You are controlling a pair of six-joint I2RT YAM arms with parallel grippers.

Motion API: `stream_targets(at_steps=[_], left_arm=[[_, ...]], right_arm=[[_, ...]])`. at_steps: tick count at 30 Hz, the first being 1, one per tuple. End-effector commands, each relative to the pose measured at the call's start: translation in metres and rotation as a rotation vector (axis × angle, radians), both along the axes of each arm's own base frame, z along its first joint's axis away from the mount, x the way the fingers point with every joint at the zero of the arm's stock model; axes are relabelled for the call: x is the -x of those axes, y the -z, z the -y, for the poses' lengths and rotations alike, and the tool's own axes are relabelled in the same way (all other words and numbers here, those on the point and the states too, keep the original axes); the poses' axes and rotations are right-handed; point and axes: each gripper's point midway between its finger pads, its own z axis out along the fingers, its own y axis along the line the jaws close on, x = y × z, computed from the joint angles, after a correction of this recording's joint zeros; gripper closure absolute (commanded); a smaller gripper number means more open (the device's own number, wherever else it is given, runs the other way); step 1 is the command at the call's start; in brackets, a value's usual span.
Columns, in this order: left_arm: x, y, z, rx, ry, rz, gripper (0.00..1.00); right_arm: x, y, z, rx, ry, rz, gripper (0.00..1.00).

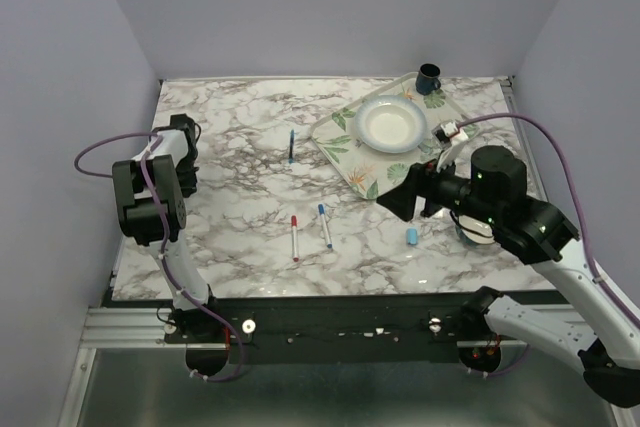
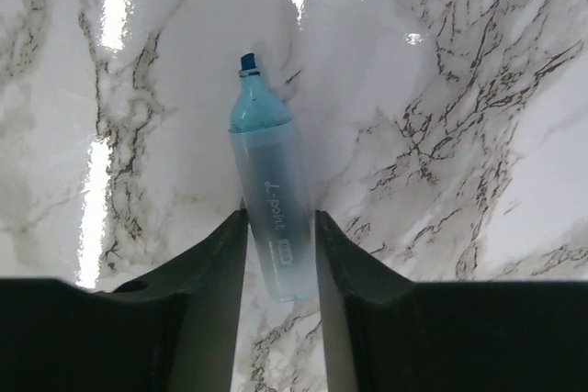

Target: Insert the pens into the pen caps

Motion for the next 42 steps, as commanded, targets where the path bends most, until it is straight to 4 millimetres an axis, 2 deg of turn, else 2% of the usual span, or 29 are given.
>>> stream_targets(at_steps=[1, 8, 9, 10, 12, 13, 17, 18, 20, 21, 23, 24, 26, 27, 29, 30, 31, 32, 33, 34, 35, 36, 38, 39, 41, 42], left_arm=[[0.009, 0.028, 0.008, 0.030, -0.010, -0.032, 0.70], [0.003, 0.030, 0.018, 0.073, 0.096, 0.004, 0.91], [-0.009, 0.029, 0.019, 0.076, 0.143, 0.041, 1.00], [-0.015, 0.029, 0.026, 0.104, 0.200, 0.054, 1.00], [-0.015, 0.032, 0.037, 0.141, 0.341, -0.001, 1.00], [-0.023, 0.026, 0.049, 0.152, 0.409, -0.004, 1.00], [-0.013, 0.018, 0.068, 0.120, 0.555, -0.103, 1.00], [-0.015, 0.009, 0.072, 0.103, 0.589, -0.085, 1.00], [-0.015, 0.006, 0.085, 0.095, 0.671, -0.066, 1.00], [-0.016, -0.003, 0.089, 0.088, 0.692, -0.038, 1.00], [-0.014, -0.006, 0.092, 0.084, 0.744, -0.029, 1.00], [-0.015, -0.015, 0.113, 0.080, 0.816, -0.009, 1.00], [-0.015, -0.022, 0.127, 0.061, 0.944, 0.002, 1.00], [-0.014, -0.034, 0.146, 0.052, 1.033, 0.033, 1.00], [-0.013, -0.042, 0.166, 0.021, 1.205, 0.066, 1.00], [-0.014, -0.061, 0.180, 0.006, 1.289, 0.136, 1.00], [-0.010, -0.065, 0.210, 0.037, 1.415, 0.217, 1.00], [-0.007, -0.074, 0.223, 0.027, 1.500, 0.264, 1.00], [-0.002, -0.100, 0.232, -0.022, 1.573, 0.350, 1.00], [0.011, -0.105, 0.257, 0.003, 1.672, 0.433, 1.00], [0.017, -0.118, 0.269, -0.006, 1.733, 0.511, 1.00], [0.028, -0.147, 0.280, -0.058, 1.811, 0.633, 1.00], [0.054, -0.163, 0.308, -0.040, 1.923, 0.785, 1.00], [0.068, -0.184, 0.314, -0.063, 1.960, 0.876, 1.00], [0.093, -0.193, 0.333, -0.044, 2.067, 0.974, 1.00], [0.107, -0.204, 0.342, -0.052, 2.110, 1.026, 1.00]], right_arm=[[0.007, -0.002, 0.010, -0.014, 0.021, 0.022, 0.16], [0.013, -0.004, 0.020, -0.030, 0.041, 0.057, 0.16], [0.013, -0.004, 0.021, -0.029, 0.046, 0.063, 0.16], [0.014, -0.002, 0.022, -0.022, 0.045, 0.065, 0.16], [0.015, -0.001, 0.025, -0.021, 0.049, 0.076, 0.16], [0.015, -0.001, 0.026, -0.020, 0.051, 0.081, 0.16], [0.016, 0.002, 0.027, -0.038, 0.055, 0.092, 0.16], [0.017, 0.002, 0.026, -0.045, 0.053, 0.096, 0.16], [0.018, 0.001, 0.023, -0.064, 0.039, 0.096, 0.16], [0.019, 0.002, 0.023, -0.066, 0.035, 0.092, 0.16], [0.020, 0.003, 0.020, -0.074, 0.025, 0.089, 0.16], [0.019, 0.002, 0.020, -0.078, 0.027, 0.086, 0.16], [0.020, 0.003, 0.016, -0.099, 0.021, 0.072, 0.16], [0.020, 0.004, 0.014, -0.107, 0.018, 0.065, 0.16], [0.017, 0.010, 0.012, -0.128, 0.039, 0.034, 0.16], [0.015, 0.013, 0.012, -0.135, 0.055, 0.023, 0.16], [0.013, 0.014, 0.011, -0.154, 0.073, -0.001, 0.16], [0.008, 0.018, 0.009, -0.158, 0.092, -0.010, 0.16], [0.006, 0.018, 0.007, -0.164, 0.099, -0.019, 0.16], [0.002, 0.019, 0.004, -0.170, 0.109, -0.037, 0.16], [-0.003, 0.013, 0.003, -0.180, 0.123, -0.030, 0.17], [-0.010, 0.019, -0.002, -0.165, 0.133, -0.052, 0.17], [-0.022, 0.015, -0.004, -0.169, 0.173, -0.052, 0.18], [-0.031, 0.015, -0.010, -0.163, 0.179, -0.060, 0.19], [-0.038, 0.010, -0.021, -0.169, 0.160, -0.064, 0.20], [-0.041, 0.000, -0.027, -0.184, 0.139, -0.055, 0.21]])
